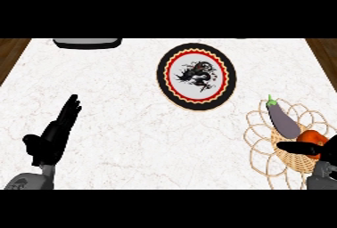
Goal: Pick the squash from the placemat and place it in the plate
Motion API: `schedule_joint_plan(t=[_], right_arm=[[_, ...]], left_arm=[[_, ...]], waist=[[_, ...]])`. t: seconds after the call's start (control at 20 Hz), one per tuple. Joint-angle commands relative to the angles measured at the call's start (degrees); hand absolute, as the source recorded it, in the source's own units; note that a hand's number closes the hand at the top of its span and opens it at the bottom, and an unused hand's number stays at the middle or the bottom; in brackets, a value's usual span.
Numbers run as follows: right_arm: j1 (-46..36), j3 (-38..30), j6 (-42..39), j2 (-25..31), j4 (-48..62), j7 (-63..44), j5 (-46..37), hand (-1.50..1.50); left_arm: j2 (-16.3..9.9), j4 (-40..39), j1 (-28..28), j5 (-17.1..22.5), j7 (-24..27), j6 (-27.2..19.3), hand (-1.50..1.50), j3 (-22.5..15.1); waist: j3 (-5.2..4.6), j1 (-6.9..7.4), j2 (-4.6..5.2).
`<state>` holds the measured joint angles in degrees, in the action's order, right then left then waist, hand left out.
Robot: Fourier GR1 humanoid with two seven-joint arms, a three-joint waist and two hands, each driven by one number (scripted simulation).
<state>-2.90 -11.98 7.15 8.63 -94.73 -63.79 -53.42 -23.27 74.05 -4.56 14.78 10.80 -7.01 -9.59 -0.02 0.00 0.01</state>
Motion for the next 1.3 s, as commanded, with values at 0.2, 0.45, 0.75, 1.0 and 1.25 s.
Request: schedule_joint_plan(t=[0.2,0.45,0.75,1.0,1.25], right_arm=[[-2.0,-6.1,-2.1,2.9,9.4,0.3,2.2,-1.50],[-2.1,-6.6,-2.9,2.6,10.0,0.7,1.5,-1.50],[-0.9,-5.5,-1.9,1.7,13.1,9.4,5.0,1.50],[-6.1,-7.1,4.7,3.1,25.7,15.2,4.9,1.50],[-3.8,-1.7,7.3,2.2,18.4,11.5,-4.3,1.50]], left_arm=[[1.6,3.7,1.4,-1.1,-3.0,1.0,0.00,1.0],[0.6,0.0,1.6,-2.0,0.2,5.0,0.00,4.8],[2.2,0.4,1.6,-3.9,-1.0,6.1,0.00,7.1],[4.0,-1.2,1.2,-5.7,0.1,6.0,0.00,7.1],[4.3,-0.4,3.1,-5.8,1.2,7.5,0.00,7.3]], waist=[[0.03,0.11,0.01],[0.02,0.04,-0.02],[0.02,0.00,-0.03],[0.04,0.28,0.06],[0.01,0.39,0.03]])
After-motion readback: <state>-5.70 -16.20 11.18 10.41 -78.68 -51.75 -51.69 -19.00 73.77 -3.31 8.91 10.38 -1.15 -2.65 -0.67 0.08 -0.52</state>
